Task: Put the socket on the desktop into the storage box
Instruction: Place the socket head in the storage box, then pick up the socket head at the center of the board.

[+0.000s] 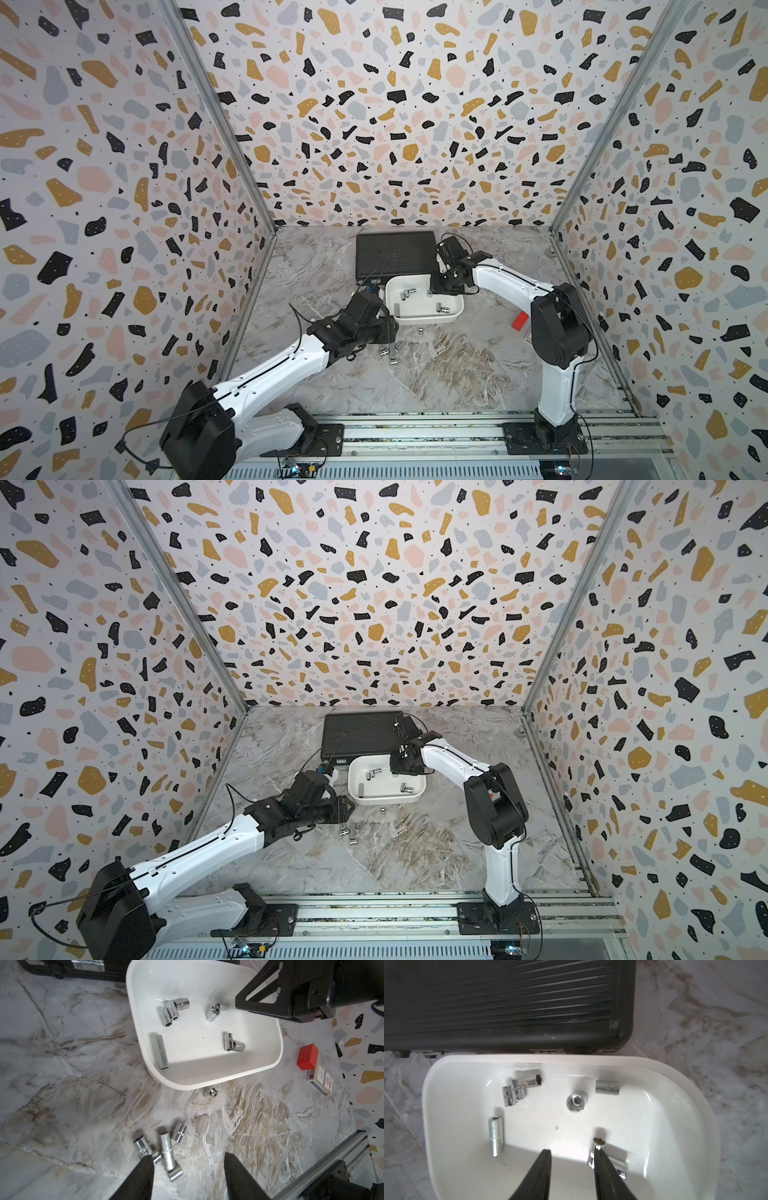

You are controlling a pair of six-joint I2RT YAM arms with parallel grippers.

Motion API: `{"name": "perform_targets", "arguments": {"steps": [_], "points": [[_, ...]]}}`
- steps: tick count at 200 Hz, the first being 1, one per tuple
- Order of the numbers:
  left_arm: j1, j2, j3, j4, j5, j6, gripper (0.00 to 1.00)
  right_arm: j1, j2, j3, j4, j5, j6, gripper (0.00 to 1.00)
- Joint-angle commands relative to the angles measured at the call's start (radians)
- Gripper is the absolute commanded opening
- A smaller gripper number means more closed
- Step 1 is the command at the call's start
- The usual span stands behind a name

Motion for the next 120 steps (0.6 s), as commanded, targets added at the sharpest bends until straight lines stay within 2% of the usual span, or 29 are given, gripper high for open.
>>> {"name": "perform_targets", "arguments": {"steps": [1,120], "points": [[0.016,-0.039,-0.015,-0.004,0.032,0.038,0.59,0.017,-0.091,-0.046,0.003,0.015,-0.014,0.41],[0.056,-0.164,-0.076,-0.039,0.161,0.068,0.62,0.148,-0.441,-0.4,0.154,0.145,-0.003,0.44]]}}
